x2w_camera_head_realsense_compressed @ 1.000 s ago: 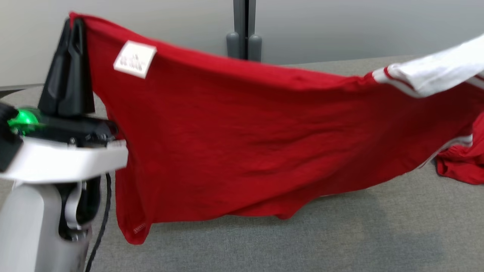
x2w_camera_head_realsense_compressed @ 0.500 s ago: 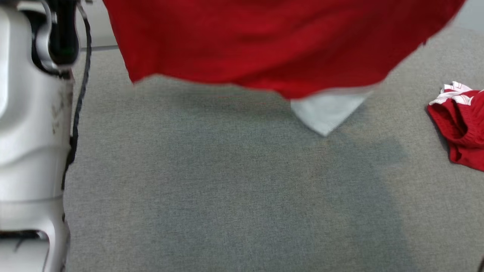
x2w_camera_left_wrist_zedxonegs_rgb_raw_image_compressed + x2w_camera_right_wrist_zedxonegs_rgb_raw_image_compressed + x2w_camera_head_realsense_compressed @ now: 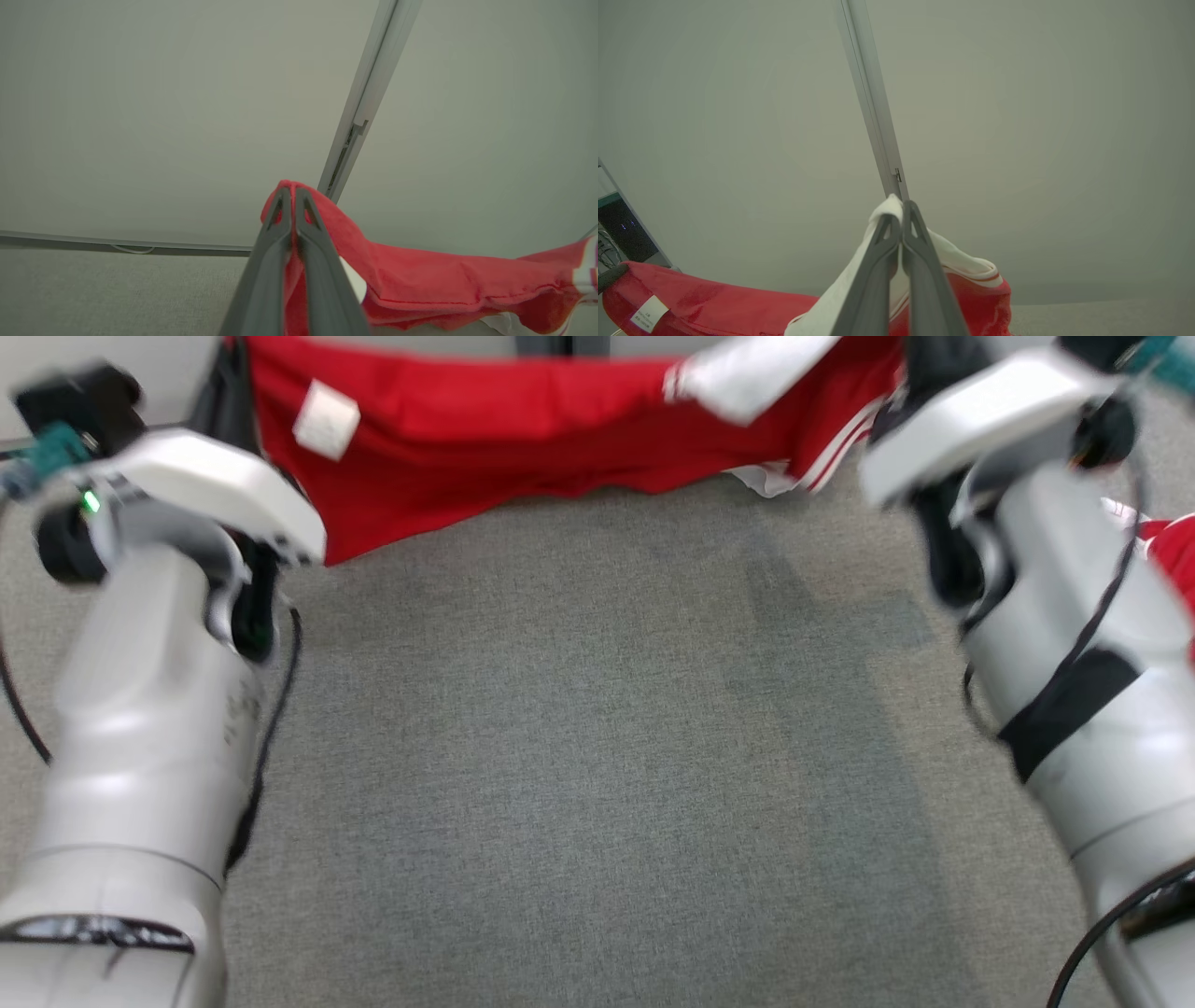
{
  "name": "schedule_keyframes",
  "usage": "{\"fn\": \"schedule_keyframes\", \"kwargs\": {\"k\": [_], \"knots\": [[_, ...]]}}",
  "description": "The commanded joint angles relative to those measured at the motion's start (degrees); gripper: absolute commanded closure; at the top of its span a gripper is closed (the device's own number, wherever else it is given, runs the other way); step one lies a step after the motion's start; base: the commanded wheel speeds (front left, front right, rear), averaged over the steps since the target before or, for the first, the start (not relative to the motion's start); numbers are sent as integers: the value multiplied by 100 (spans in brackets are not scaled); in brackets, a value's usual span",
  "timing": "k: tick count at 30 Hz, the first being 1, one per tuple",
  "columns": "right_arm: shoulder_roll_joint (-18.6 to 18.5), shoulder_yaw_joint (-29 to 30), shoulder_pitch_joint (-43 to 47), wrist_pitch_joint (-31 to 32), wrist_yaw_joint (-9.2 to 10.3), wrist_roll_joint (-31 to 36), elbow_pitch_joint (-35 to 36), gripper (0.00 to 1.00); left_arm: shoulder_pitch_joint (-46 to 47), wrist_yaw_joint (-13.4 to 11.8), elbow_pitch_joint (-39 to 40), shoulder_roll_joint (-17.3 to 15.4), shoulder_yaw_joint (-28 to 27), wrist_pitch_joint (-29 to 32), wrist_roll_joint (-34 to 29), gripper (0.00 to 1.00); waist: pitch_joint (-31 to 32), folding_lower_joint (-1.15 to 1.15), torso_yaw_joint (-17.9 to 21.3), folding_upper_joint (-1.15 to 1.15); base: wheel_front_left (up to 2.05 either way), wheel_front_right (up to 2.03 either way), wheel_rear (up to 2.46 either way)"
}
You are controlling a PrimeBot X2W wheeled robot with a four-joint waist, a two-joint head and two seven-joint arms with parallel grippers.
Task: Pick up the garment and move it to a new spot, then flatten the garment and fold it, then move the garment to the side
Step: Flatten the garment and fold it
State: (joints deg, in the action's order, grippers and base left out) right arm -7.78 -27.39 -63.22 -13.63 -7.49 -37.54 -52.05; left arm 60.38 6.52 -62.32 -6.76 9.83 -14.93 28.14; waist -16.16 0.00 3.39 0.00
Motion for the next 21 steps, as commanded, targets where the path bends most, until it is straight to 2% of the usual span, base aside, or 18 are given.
{"fn": "schedule_keyframes", "kwargs": {"k": [1,5,9,14,21], "knots": [[21,-75,187,-45,0,-109,-99,100,-124,25,-75,7,-28,-28,33,100,-71,0,4,0,0,0,0],[120,-386,745,-116,0,-565,-379,100,-549,43,-335,141,-122,-29,128,100,-227,0,-30,0,0,0,0],[-54,-523,1161,-163,1,-873,-249,100,-859,23,-153,196,-313,-29,120,100,-314,0,-118,0,0,0,0],[-473,-260,2087,-160,1,-929,707,100,-1643,-28,553,231,-753,-30,43,100,-134,0,-229,0,0,0,0],[-811,284,4108,-158,0,-949,2159,100,-3413,-2,1967,288,-1394,-31,-259,100,375,0,-257,0,0,0,0]]}}
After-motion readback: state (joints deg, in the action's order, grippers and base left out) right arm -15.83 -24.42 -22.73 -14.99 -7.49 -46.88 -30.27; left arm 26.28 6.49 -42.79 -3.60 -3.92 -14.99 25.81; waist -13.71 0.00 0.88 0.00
